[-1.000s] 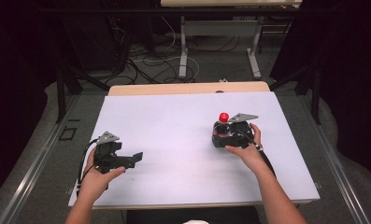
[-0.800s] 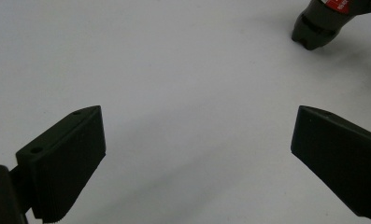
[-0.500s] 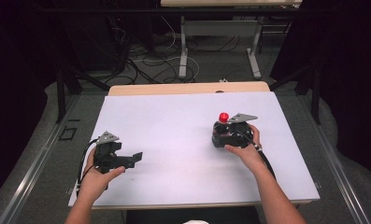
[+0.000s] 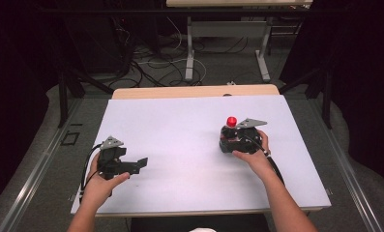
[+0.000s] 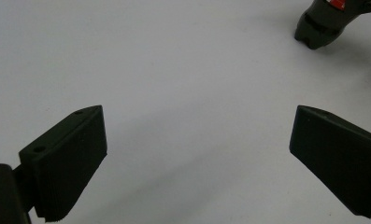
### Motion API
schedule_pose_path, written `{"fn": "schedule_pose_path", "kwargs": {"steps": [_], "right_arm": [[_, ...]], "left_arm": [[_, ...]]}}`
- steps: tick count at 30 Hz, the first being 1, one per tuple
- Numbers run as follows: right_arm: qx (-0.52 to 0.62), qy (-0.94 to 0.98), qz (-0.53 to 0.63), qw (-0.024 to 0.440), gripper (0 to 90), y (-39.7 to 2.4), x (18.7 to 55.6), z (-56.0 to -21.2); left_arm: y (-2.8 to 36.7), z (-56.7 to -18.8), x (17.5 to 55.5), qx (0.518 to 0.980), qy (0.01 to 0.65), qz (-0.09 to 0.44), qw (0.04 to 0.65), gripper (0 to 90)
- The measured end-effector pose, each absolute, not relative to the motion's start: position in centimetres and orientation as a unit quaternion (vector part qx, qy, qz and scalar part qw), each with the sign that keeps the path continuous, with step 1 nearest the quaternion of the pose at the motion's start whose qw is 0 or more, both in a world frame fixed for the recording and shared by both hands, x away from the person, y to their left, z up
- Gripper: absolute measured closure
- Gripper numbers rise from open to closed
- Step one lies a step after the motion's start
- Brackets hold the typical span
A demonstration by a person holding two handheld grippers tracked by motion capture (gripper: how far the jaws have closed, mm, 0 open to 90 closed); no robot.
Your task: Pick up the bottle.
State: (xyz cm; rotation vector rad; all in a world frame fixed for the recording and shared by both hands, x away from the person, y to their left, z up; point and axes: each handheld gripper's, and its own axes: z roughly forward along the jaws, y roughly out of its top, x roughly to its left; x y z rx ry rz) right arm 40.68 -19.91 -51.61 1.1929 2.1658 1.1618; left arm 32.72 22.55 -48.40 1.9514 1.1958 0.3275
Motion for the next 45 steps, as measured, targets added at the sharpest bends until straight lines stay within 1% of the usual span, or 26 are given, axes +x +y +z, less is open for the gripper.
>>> {"fn": "schedule_pose_path", "kwargs": {"steps": [10, 13, 24, 29, 32, 45], "right_arm": [[0.429, 0.775, 0.419, 0.201, 27.7, -19.8, 40.7, -51.8], [0.421, 0.779, 0.413, 0.214, 28.1, -19.8, 40.7, -51.8], [0.419, 0.775, 0.417, 0.223, 28.9, -19.8, 40.3, -51.6], [0.420, 0.776, 0.415, 0.221, 29.3, -20.0, 40.2, -51.5], [0.427, 0.775, 0.419, 0.205, 29.4, -20.1, 40.1, -51.3], [0.401, 0.800, 0.396, 0.204, 29.5, -19.5, 39.0, -50.7]], "left_arm": [[22.6, -48.4, 32.7, 0.774, 0.474, 0.131, 0.399, 4.3], [22.6, -48.5, 32.7, 0.771, 0.477, 0.129, 0.402, 4.4], [22.6, -48.6, 32.8, 0.772, 0.477, 0.129, 0.399, 5.0], [22.5, -48.6, 32.8, 0.771, 0.479, 0.128, 0.400, 5.0], [22.5, -48.6, 32.8, 0.773, 0.478, 0.128, 0.398, 5.1], [22.1, -48.7, 32.7, 0.776, 0.475, 0.127, 0.396, 5.4]]}}
